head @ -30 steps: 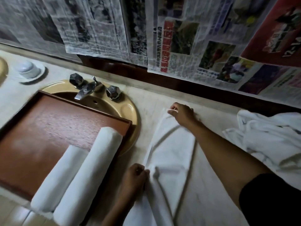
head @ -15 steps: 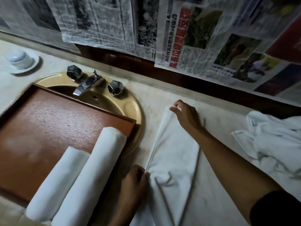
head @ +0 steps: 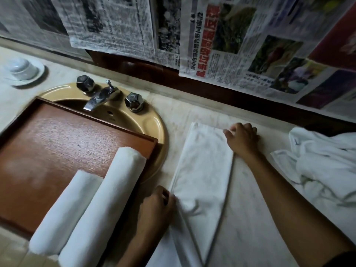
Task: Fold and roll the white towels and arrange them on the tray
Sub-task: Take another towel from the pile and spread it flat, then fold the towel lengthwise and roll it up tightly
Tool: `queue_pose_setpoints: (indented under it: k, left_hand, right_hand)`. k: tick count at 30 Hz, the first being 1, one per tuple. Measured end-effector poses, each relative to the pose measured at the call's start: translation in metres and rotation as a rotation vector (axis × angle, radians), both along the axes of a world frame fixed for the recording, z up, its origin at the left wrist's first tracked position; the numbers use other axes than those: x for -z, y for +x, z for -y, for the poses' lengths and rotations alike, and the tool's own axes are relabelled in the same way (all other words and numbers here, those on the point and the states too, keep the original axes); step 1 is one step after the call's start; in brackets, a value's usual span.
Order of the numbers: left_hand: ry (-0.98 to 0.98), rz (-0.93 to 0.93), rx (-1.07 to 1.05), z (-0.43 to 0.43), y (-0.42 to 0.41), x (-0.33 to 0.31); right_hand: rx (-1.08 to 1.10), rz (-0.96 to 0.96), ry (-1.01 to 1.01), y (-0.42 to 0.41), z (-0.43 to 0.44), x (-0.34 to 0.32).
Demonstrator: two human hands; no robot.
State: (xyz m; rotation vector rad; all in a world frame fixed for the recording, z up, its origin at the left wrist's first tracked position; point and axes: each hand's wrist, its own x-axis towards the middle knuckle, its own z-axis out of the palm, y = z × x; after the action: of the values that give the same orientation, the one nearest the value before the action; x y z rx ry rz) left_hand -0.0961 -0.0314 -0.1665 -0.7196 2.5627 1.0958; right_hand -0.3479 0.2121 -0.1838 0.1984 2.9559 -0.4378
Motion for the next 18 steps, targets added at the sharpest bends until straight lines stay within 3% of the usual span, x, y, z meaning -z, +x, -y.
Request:
queue_pose_setpoints:
  k: [5,11,14,18]
  left_hand:
    - [-0.087,-0.095,0.082,-0.016,-0.063,0.003]
    - [-0.070,-0.101,0.025,-0.026,-0.116,0.004]
    - [-0.058,-0.106,0.002,-0.026,-0.114,0.008]
    - [-0.044,-0.134,-0.018,-0.027,-0.113,0.009]
  right_hand:
    - [-0.016,0.149,-0.266,-0.003,-0.021,-0.012]
    - [0.130,0.119,-0.677,-0.006,-0.037,-0.021]
    - [0.161,0.012,-0.671,-0.002,-0.041,-0.013]
    - [0.156,-0.097,-0.509,0.011,-0.035,-0.005]
